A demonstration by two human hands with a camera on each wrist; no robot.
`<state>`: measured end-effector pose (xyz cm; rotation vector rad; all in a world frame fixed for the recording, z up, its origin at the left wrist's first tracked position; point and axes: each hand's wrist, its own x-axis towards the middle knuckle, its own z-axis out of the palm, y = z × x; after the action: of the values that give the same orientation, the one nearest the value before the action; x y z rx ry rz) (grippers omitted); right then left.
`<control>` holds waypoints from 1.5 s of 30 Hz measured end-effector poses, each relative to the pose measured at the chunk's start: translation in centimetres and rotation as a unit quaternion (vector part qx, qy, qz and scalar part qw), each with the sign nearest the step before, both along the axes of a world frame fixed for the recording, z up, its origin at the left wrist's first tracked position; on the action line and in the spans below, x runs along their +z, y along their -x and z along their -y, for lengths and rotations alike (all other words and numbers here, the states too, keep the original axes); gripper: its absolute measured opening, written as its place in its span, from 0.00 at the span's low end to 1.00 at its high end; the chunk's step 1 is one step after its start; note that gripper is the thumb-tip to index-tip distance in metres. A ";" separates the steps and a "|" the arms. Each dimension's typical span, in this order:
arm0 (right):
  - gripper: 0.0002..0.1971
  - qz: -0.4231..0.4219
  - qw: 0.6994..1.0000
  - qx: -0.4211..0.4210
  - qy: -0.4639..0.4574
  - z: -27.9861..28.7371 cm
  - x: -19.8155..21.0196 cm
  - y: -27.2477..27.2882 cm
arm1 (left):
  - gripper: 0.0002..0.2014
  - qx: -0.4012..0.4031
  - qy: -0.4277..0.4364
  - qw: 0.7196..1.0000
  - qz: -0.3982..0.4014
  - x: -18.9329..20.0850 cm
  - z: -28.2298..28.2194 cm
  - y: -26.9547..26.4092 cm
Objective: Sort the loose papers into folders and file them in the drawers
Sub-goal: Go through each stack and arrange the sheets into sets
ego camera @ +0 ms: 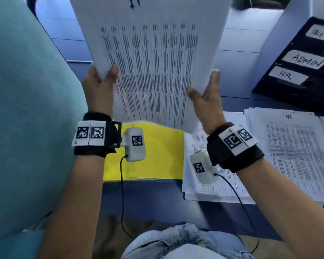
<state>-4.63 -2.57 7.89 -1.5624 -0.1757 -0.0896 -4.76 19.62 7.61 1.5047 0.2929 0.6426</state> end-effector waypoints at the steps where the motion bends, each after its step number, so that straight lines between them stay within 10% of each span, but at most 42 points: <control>1: 0.18 0.015 1.000 -0.012 0.002 0.1 0.0 -0.1 | 0.13 0.003 -0.004 1.000 0.010 0.2 0.3 0.1; 9: 0.14 -0.020 0.998 -0.059 -0.024 -0.4 -3.2 1.3 | 0.24 -0.028 0.044 0.998 -0.029 -2.2 2.1 2.4; 31: 0.09 -0.011 0.991 -0.122 0.058 1.0 -2.9 2.0 | 0.08 -0.047 0.023 0.997 -0.064 1.1 3.6 3.5; 45: 0.08 -0.225 0.900 -0.221 0.301 15.5 -10.8 7.7 | 0.21 -0.179 -0.025 0.903 -0.390 -11.8 17.5 5.5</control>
<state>-12.29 -18.09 -2.95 -2.1729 0.5764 -0.0249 -10.23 2.08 -4.21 1.7559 0.5907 -0.2803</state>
